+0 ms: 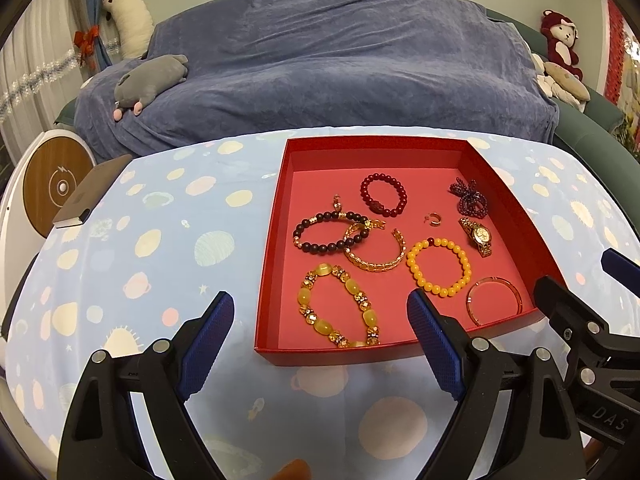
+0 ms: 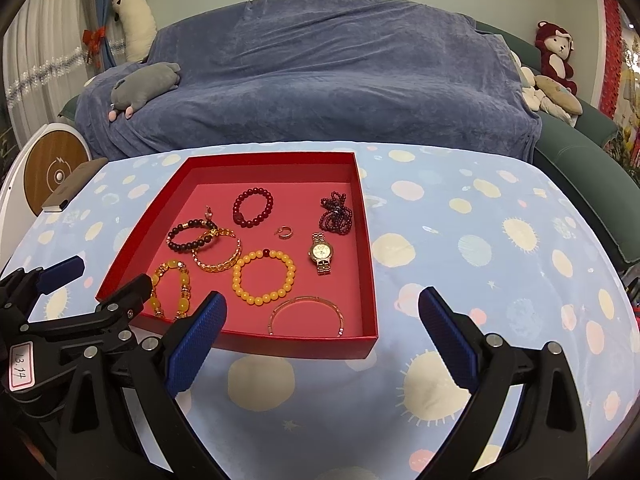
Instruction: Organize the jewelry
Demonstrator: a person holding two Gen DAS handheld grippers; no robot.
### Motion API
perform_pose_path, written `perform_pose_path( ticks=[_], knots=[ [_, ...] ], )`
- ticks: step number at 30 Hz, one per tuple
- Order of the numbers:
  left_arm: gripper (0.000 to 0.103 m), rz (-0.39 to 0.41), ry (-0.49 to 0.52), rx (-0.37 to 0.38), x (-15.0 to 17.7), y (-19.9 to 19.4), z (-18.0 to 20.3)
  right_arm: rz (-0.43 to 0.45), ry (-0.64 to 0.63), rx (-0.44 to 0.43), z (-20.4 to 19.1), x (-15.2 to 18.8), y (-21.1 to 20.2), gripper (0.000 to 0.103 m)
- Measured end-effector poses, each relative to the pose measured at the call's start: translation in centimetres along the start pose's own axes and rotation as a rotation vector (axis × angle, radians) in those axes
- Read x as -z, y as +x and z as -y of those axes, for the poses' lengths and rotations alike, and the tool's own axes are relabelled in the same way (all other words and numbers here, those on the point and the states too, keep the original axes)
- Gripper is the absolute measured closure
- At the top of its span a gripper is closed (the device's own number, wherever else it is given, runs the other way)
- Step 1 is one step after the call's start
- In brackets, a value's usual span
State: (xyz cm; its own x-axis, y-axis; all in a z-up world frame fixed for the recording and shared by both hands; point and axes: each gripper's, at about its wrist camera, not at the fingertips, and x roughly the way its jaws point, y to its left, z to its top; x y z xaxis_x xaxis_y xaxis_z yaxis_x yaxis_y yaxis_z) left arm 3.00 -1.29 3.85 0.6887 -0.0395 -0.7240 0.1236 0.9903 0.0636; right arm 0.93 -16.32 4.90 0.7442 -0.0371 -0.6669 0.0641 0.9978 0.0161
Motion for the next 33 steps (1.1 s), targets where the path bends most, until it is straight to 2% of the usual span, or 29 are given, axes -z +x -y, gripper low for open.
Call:
perform_pose_path(
  ticks=[6, 28, 33],
  knots=[
    [0.019, -0.025, -0.013, 0.01, 0.25, 0.32, -0.04, -0.007, -0.004, 0.0, 0.02, 0.04, 0.08, 0.011],
    [0.019, -0.004, -0.028, -0.027, 0.42, 0.01, -0.25, -0.012, -0.015, -0.004, -0.1, 0.5, 0.1, 0.011],
    [0.019, -0.016, -0.024, -0.017, 0.31, 0.11, -0.22, -0.011, -0.012, -0.002, -0.06, 0.48, 0.09, 0.01]
  ],
)
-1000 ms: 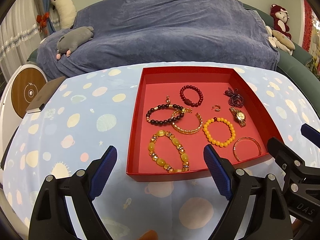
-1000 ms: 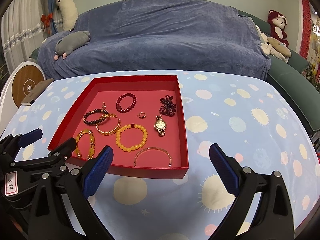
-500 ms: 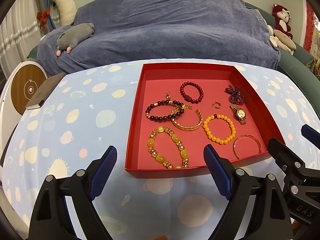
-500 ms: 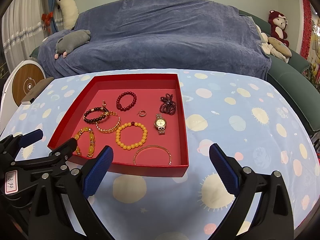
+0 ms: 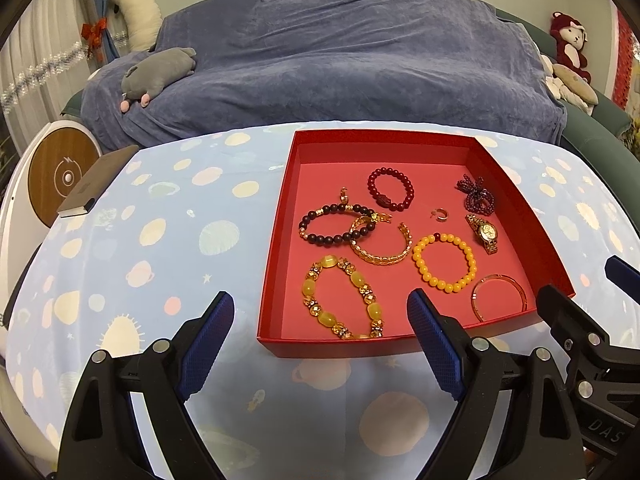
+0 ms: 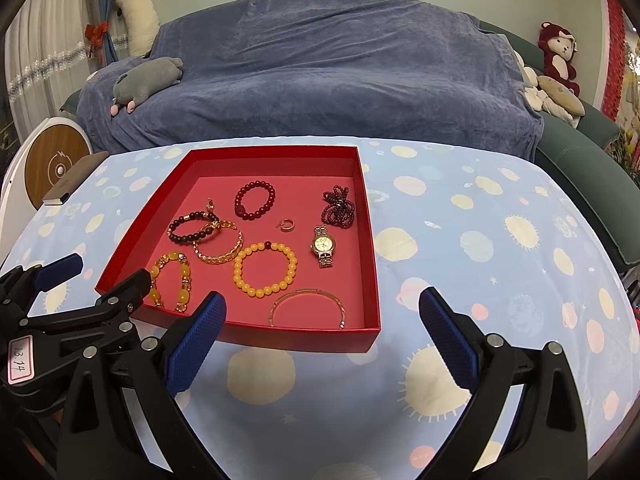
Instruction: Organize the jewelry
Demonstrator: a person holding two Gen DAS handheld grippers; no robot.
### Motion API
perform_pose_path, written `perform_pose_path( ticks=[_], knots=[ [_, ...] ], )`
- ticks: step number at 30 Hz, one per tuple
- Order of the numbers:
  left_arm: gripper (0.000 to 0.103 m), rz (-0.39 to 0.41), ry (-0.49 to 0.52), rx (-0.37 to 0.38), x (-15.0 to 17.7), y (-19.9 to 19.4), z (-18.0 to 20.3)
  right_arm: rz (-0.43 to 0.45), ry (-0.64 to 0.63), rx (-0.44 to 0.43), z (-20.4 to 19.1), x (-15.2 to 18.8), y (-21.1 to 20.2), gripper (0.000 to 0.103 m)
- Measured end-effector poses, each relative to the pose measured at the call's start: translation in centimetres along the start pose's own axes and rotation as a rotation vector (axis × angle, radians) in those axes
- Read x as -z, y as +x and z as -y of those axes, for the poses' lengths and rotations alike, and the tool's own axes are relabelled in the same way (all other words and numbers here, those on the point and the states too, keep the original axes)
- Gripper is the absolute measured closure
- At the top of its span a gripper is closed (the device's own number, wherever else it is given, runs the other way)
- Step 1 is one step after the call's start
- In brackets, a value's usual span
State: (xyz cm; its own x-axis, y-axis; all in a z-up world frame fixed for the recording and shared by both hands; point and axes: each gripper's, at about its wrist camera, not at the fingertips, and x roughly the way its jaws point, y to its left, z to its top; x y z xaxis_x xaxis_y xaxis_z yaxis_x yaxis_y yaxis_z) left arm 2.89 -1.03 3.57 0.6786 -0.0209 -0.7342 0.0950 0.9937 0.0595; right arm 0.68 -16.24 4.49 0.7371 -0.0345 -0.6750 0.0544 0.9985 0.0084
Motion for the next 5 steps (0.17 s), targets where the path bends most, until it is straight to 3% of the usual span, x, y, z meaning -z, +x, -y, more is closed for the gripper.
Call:
perform_pose_path(
  ticks=[5],
  knots=[
    [0.019, -0.001, 0.009, 0.011, -0.01, 0.05, 0.08, -0.002, 0.014, -0.003, 0.27, -0.03, -0.04, 0.01]
  ],
)
